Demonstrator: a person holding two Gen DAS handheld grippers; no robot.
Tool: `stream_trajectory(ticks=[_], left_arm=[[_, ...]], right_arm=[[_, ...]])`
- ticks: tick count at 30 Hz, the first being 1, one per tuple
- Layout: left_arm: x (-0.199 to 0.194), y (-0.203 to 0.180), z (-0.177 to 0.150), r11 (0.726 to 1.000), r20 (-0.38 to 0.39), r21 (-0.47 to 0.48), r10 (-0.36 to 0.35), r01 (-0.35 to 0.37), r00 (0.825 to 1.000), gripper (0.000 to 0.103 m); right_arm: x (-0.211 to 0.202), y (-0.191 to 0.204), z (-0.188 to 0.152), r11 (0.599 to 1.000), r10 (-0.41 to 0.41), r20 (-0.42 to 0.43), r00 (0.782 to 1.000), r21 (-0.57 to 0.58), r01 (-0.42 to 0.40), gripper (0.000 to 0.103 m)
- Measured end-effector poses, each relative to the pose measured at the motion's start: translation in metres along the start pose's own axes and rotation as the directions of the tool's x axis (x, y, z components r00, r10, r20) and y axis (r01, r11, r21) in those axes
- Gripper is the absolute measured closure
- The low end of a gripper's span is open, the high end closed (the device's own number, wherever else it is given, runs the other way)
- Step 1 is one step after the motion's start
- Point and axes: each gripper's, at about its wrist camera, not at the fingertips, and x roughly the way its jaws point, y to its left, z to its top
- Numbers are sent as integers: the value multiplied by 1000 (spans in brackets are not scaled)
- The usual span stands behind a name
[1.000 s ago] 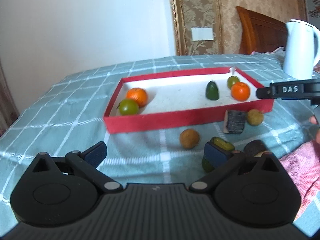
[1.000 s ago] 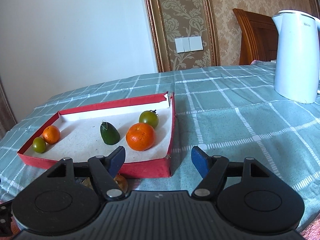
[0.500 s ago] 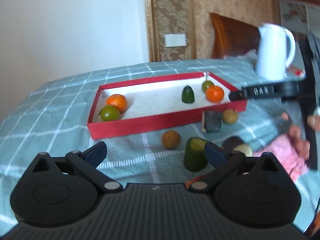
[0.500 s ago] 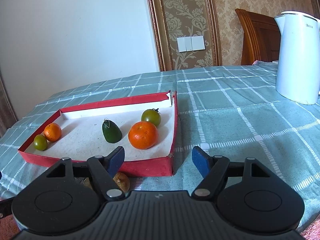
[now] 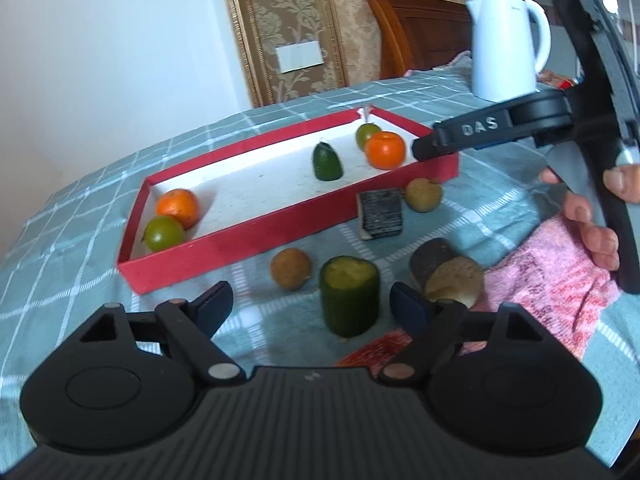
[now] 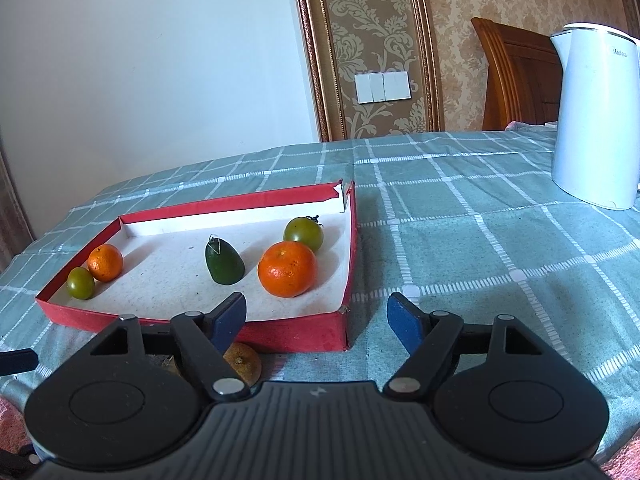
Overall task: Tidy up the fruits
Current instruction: 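Move the left gripper to the green cucumber chunk and close on it, then carry the cucumber chunk into the tray and open the left gripper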
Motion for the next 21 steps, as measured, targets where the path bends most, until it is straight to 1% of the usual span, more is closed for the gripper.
stream_trajectory(ticks=[2, 3, 5, 8, 11, 15, 18, 21], left_arm=[[2, -6, 0, 999, -11, 35, -15, 16, 1000, 42], [2, -7, 1, 999, -10, 39, -25, 25, 1000, 46], [4, -8, 2, 998, -17, 28, -47, 48, 999, 61], [5, -7, 3, 997, -21, 7, -77, 77, 997, 72], [4, -8, 1, 997, -7, 7, -75, 75, 997, 74], [1, -7, -3, 997, 21, -18, -73, 73, 997, 74], [-4, -4, -3, 998, 44, -30, -56, 57, 997, 74], [-12, 6, 4, 996, 80, -70, -46, 52, 996, 74]], right_arm=[[0, 0, 0, 1000, -1, 1, 1000, -2, 1, 25], [0, 0, 0, 1000, 0, 0, 1000, -1, 0, 25], [0, 0, 0, 1000, -1, -1, 1000, -1, 1, 23], [1, 0, 0, 1000, -3, -3, 1000, -1, 3, 22], [1, 0, 0, 1000, -4, -3, 1000, -1, 4, 21], [1, 0, 0, 1000, -4, -3, 1000, -1, 4, 21], [1, 0, 0, 1000, -4, -3, 1000, -1, 4, 21], [1, 0, 0, 1000, -3, -3, 1000, -1, 3, 21]])
